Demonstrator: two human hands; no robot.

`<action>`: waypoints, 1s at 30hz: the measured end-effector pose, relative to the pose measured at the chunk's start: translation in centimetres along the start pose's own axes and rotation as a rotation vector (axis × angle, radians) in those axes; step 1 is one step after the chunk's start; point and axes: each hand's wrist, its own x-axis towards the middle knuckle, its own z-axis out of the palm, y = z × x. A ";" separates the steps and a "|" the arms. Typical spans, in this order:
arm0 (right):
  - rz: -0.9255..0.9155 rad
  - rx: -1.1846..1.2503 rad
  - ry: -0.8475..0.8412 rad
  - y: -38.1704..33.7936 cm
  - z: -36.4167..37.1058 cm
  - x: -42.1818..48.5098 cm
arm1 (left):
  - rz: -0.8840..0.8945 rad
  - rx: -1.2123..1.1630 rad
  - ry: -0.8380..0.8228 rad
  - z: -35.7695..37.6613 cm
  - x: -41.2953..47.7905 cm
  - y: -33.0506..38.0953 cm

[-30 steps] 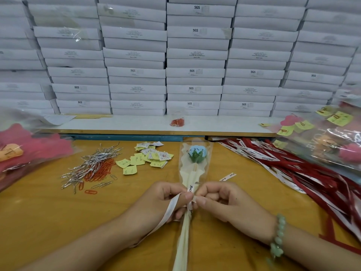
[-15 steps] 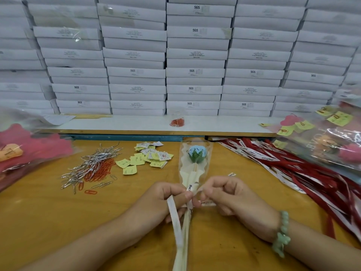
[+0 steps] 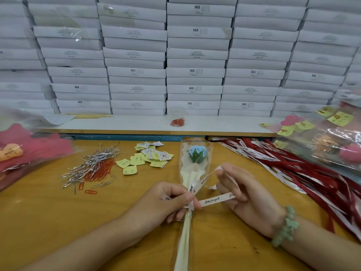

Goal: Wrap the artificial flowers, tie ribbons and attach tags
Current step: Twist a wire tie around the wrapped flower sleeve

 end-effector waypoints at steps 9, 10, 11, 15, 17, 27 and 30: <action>-0.021 0.252 0.268 -0.7 0.1 0.2 | -0.025 -0.014 0.012 0.0 0.1 0.1; -0.013 0.272 0.264 -0.7 0.2 0.2 | -0.025 -0.016 0.009 -0.1 0.1 0.1; -0.007 0.291 0.264 -0.8 0.2 0.2 | -0.025 -0.018 0.008 -0.1 0.0 0.1; -0.048 0.306 0.330 -1.0 0.0 0.1 | -0.023 -0.040 0.020 -0.1 0.0 0.0; -0.099 0.242 0.370 -0.9 0.0 0.0 | -0.026 -0.063 0.024 -0.1 0.0 0.0; -0.514 -0.835 0.346 -0.1 1.3 -1.2 | 0.034 -0.280 0.056 0.0 0.1 -0.3; -0.496 -1.170 0.182 0.5 2.1 -1.4 | 0.051 -0.326 0.082 0.0 0.2 -0.5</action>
